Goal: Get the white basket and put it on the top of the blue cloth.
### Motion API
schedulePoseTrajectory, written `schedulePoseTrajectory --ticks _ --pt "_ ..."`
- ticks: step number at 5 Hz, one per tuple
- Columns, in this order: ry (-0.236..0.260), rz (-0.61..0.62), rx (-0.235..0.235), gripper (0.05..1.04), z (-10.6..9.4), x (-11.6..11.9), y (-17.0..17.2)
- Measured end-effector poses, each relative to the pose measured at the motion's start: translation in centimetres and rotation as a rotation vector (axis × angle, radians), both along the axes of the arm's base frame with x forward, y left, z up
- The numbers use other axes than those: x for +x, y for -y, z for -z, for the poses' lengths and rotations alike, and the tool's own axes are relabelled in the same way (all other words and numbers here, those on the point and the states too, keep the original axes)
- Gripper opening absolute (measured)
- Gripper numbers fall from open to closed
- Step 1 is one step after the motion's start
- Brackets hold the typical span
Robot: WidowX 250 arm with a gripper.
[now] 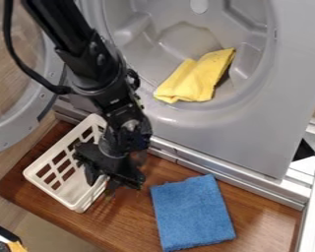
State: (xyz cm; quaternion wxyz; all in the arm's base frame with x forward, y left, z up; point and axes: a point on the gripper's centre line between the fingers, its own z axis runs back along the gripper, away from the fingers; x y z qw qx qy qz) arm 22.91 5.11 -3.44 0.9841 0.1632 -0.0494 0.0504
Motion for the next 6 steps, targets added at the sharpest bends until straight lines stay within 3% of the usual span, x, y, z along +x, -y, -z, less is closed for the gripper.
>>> schedulePoseTrajectory --ticks 1,2,4,6 --pt "0.002 -0.009 0.000 0.164 0.0 0.0 -0.1" --pt "0.024 -0.017 -0.010 0.081 -0.6 -0.1 0.2" --pt "0.088 0.063 0.004 0.078 -3.0 -0.8 1.8" --pt "0.136 0.249 -0.053 0.078 -4.0 -0.7 7.6"
